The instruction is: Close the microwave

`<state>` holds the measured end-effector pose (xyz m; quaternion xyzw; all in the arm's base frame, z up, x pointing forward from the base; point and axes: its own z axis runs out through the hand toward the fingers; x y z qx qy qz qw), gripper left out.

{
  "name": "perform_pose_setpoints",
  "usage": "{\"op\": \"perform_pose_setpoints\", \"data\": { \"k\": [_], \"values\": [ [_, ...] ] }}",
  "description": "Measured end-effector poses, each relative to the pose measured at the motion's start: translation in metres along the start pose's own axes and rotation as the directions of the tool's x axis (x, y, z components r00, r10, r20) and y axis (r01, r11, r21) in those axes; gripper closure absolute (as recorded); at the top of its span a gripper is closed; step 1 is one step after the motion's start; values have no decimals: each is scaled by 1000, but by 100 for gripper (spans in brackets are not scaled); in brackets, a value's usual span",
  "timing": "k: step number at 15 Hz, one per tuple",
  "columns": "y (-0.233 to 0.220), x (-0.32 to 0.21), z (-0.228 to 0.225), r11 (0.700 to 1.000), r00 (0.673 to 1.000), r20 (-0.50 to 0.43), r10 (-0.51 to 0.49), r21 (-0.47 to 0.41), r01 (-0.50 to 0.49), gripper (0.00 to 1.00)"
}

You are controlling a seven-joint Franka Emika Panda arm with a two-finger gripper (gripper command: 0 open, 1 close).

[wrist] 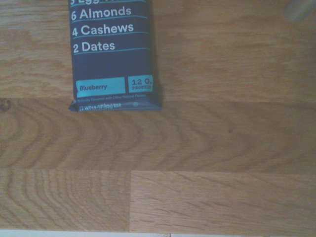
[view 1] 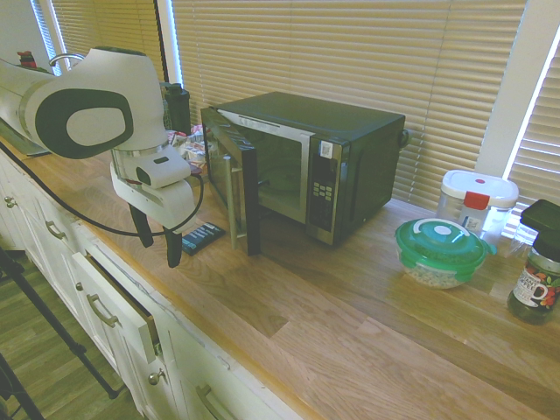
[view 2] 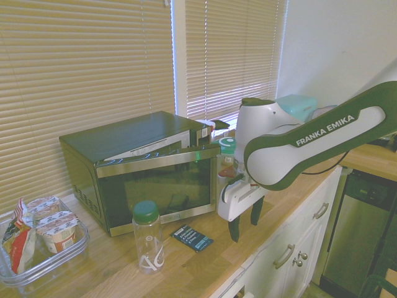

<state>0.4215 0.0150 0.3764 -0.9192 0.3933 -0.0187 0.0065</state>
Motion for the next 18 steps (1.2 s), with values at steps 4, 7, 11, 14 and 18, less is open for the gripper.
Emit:
{"op": "perform_pose_setpoints", "data": {
  "k": [4,7,11,14,18],
  "values": [
    [-2,0,2,1000,1000,2,13,-3,-13,0],
    [-16,0,-12,1000,1000,-20,14,10,-13,0],
    [-37,0,-36,1000,999,-45,15,15,-14,0],
    [-56,8,-50,1000,998,-62,18,25,-16,0],
    [-85,32,-75,999,997,-75,28,39,-25,0]
  ]
}}
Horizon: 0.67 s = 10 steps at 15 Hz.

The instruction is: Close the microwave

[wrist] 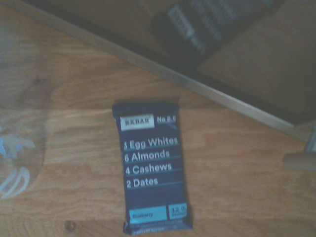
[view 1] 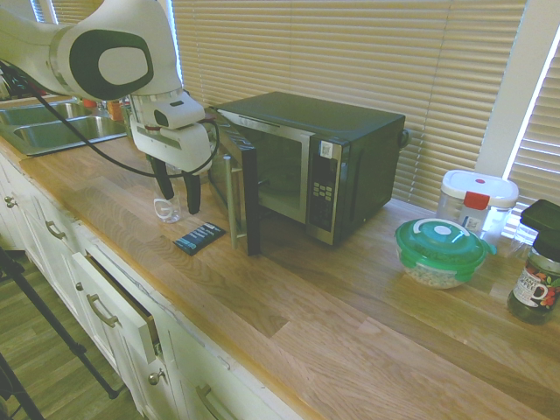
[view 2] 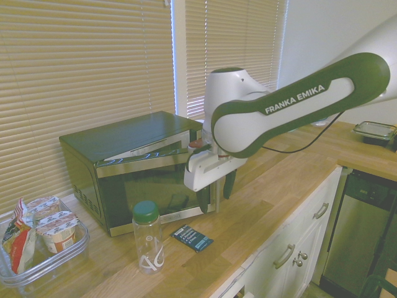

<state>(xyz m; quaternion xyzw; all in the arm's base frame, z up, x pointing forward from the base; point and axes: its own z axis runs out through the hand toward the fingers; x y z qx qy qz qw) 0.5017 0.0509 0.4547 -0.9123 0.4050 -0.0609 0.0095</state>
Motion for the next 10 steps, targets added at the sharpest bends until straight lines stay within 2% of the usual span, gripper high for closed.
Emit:
{"op": "perform_pose_setpoints", "data": {
  "k": [7,10],
  "values": [
    [-61,37,-24,999,1000,10,26,-35,-26,0],
    [-83,71,-24,996,998,34,58,-63,-56,0]
  ]
}}
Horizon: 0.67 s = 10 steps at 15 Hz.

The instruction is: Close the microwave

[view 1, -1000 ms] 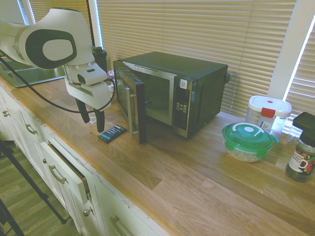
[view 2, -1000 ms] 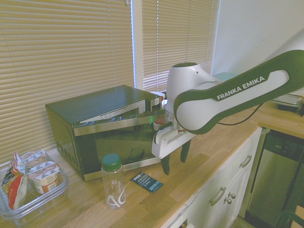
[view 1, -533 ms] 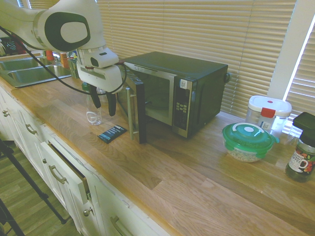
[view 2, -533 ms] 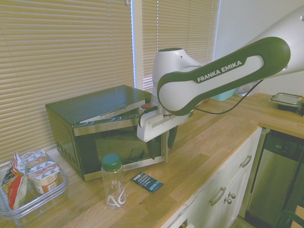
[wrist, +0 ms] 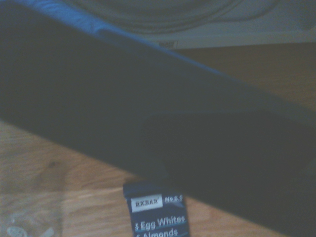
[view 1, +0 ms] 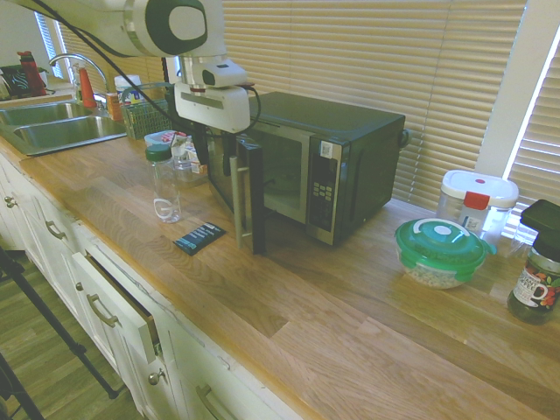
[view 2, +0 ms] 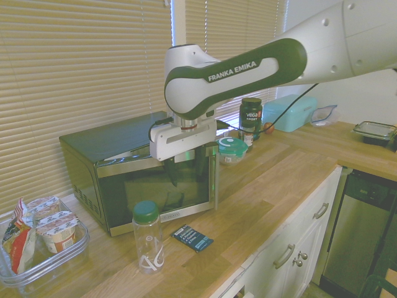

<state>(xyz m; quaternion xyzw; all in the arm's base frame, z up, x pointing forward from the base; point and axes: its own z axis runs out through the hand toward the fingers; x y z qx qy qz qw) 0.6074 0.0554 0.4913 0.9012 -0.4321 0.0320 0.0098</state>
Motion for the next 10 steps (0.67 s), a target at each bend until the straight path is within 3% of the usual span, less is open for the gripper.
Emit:
{"op": "perform_pose_setpoints", "data": {
  "k": [7,10],
  "values": [
    [-47,68,-8,998,999,12,53,-23,-52,0],
    [-53,80,-2,997,997,65,36,-71,-31,0]
  ]
}}
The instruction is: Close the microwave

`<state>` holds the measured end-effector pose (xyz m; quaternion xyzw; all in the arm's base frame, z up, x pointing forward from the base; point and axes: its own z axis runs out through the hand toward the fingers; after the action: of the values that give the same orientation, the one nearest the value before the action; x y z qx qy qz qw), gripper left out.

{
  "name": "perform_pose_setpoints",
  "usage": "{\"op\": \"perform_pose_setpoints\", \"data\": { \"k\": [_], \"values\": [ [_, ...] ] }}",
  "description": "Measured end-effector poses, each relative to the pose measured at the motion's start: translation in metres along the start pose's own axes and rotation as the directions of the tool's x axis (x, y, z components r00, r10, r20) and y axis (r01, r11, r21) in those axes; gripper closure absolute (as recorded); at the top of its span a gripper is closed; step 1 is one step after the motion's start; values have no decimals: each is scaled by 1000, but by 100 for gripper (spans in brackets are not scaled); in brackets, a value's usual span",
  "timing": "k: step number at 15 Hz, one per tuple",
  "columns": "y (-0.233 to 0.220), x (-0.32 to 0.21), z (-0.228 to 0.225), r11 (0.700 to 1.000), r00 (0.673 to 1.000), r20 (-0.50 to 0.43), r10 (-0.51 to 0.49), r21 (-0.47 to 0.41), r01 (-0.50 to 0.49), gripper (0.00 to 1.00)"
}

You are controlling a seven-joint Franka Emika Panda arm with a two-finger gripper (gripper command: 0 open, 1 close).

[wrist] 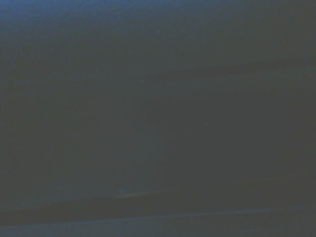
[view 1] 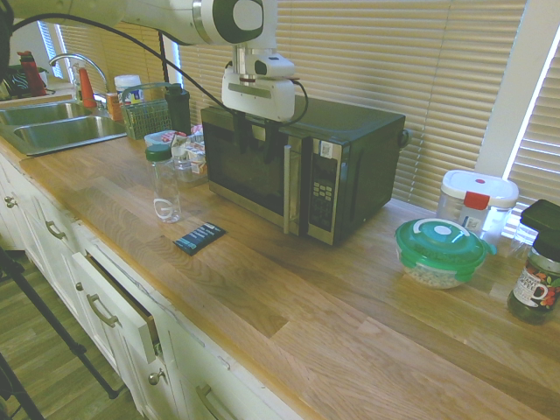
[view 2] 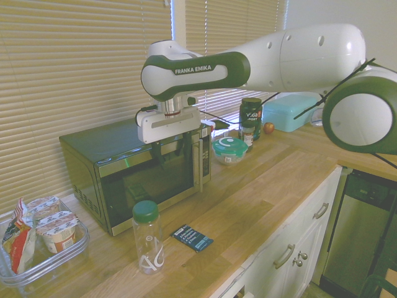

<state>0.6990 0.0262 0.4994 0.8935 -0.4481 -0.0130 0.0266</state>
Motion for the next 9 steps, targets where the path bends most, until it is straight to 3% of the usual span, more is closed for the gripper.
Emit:
{"op": "perform_pose_setpoints", "data": {
  "k": [9],
  "values": [
    [-14,13,-12,1000,1000,0,-13,2,13,0]
  ]
}}
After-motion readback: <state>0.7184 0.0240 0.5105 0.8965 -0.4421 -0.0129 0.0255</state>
